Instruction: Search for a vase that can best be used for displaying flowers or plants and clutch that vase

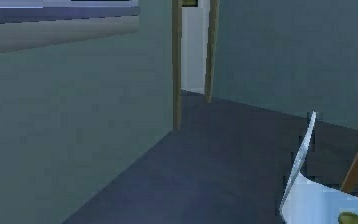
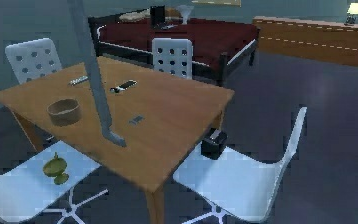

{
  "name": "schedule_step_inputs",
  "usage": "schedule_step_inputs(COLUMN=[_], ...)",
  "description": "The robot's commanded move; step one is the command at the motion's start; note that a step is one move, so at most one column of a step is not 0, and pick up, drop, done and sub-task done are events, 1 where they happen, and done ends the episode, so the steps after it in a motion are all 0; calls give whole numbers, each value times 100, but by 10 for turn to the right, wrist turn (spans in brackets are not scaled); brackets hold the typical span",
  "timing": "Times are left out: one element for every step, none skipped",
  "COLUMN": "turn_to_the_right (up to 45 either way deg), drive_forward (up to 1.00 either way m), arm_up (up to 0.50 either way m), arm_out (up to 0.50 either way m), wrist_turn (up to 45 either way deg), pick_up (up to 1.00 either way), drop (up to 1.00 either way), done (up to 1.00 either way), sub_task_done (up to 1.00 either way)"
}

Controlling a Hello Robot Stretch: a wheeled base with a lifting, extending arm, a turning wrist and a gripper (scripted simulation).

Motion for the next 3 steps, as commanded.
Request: schedule_step_inputs(turn_to_the_right=[0,0,210], drive_forward=[5,80,0], arm_up=[0,0,0], arm_out=[0,0,0], wrist_turn=[0,0,0], pick_up=[0,0,0], drop=[0,0,0], done=[0,0,0], sub_task_done=[0,0,0])
